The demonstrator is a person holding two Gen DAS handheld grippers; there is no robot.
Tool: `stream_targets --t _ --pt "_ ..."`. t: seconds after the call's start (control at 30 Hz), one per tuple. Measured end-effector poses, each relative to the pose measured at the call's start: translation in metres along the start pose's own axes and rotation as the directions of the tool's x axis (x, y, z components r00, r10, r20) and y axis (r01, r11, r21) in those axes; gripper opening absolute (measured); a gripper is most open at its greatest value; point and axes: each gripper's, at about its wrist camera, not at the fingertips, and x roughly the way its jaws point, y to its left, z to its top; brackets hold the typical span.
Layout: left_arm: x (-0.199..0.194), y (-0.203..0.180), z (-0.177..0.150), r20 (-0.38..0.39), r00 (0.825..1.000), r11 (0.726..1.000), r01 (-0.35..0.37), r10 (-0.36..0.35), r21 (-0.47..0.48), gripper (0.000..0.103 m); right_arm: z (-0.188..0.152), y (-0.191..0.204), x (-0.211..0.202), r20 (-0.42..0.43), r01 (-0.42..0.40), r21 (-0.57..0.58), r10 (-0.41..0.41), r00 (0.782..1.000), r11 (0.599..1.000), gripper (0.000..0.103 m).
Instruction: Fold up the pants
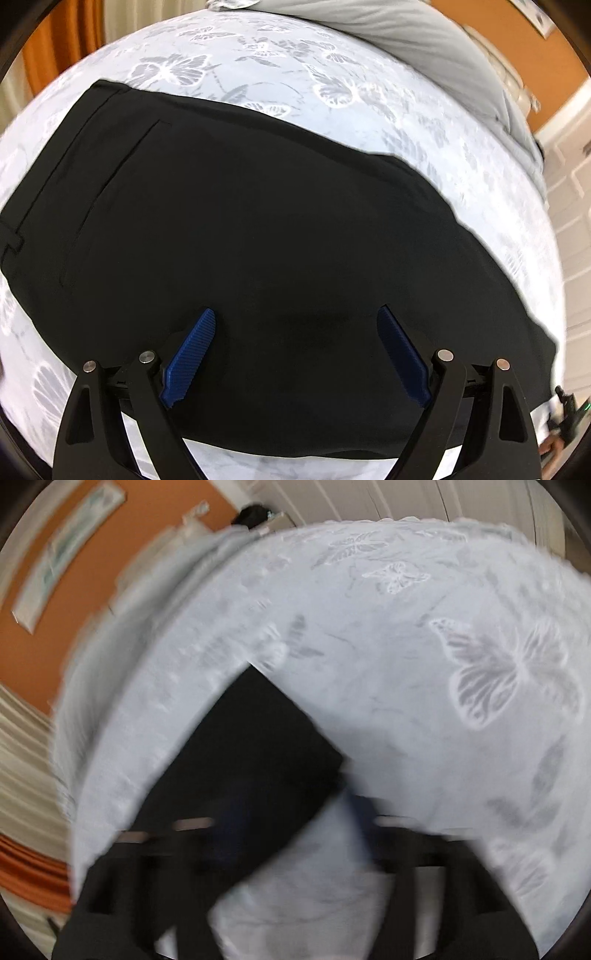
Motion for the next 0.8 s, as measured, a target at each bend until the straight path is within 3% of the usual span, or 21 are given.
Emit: stream_targets --t 0.1,0.13,0.2,0.23,0.27,0.37,0.4,0.43,0.47,0.53,0.6,0.63,0.67,0.73,0.77,0.8 --pt "-0.011 0.021 0.006 0.037 0.998 0.993 0.053 -0.049 -0.102 0.087 -0.008 0.010 0.016 -0.009 0.044 -0.062 -0.044 0.999 0.997 0.072" --pt "-0.015 0.028 0.007 0.054 0.997 0.991 0.052 -0.046 -0.125 0.087 -0.008 0.015 0.019 -0.010 0.058 -0.097 -0.060 0.998 0.994 0.064" --pt "-0.022 0.044 0.010 0.089 0.995 0.982 0.059 -0.044 -0.178 0.087 -0.006 0.018 0.025 -0.018 0.048 -0.102 -0.050 0.999 0.994 0.044" --pt "-0.025 0.052 0.012 0.099 0.994 0.978 0.062 -0.043 -0.199 0.087 -0.007 0.017 0.027 -0.038 0.017 -0.086 -0.020 0.999 0.996 0.009" --pt "-0.026 0.057 0.012 0.100 0.994 0.977 0.063 -0.044 -0.205 0.087 -0.005 0.018 0.023 -0.037 -0.022 -0.067 0.020 0.999 0.998 0.006" --pt "-0.022 0.060 0.007 0.050 0.999 0.990 0.029 -0.022 -0.135 0.087 0.004 0.039 -0.012 0.066 -0.084 -0.132 0.093 0.993 0.988 0.006" --pt "-0.020 0.054 0.001 0.024 1.000 0.997 -0.018 0.020 -0.077 0.087 0.003 0.040 -0.015 0.073 -0.039 -0.155 0.051 0.996 0.987 0.006" --pt "-0.016 0.049 -0.005 0.000 0.997 0.997 -0.074 0.074 0.010 0.087 0.001 0.038 -0.013 0.074 0.045 -0.176 -0.032 0.997 0.983 0.011" --pt "-0.014 0.045 -0.012 -0.004 0.993 0.989 -0.118 0.119 0.088 0.087 -0.002 0.033 -0.007 0.079 0.181 -0.189 -0.168 0.983 0.965 0.029" --pt "-0.013 0.043 -0.025 0.007 0.983 0.968 -0.183 0.185 0.173 0.087 -0.006 0.027 -0.010 0.133 0.405 -0.174 -0.386 0.913 0.897 0.035" --pt "-0.016 0.049 -0.030 0.005 0.981 0.963 -0.193 0.196 0.190 0.087 -0.008 0.041 -0.030 0.208 0.351 -0.172 -0.314 0.926 0.920 0.034" --pt "-0.018 0.055 -0.030 -0.002 0.979 0.963 -0.200 0.204 0.178 0.089 -0.012 0.057 -0.041 0.238 0.283 -0.195 -0.235 0.942 0.939 0.034" --pt "-0.019 0.065 -0.030 -0.014 0.974 0.965 -0.220 0.224 0.143 0.090 -0.019 0.083 -0.044 0.216 0.181 -0.256 -0.126 0.968 0.950 0.034" --pt "-0.020 0.079 -0.027 -0.041 0.982 0.980 -0.183 0.186 0.079 0.090 -0.039 0.128 -0.033 0.104 0.013 -0.363 0.027 0.994 0.932 0.034" --pt "-0.022 0.081 -0.026 -0.040 0.984 0.983 -0.171 0.174 0.062 0.089 -0.057 0.158 -0.011 -0.014 -0.082 -0.431 0.084 0.996 0.898 0.034" --pt "-0.025 0.082 -0.025 -0.034 0.987 0.987 -0.158 0.159 0.029 0.089 -0.072 0.179 0.008 -0.098 -0.126 -0.471 0.091 0.991 0.873 0.033"
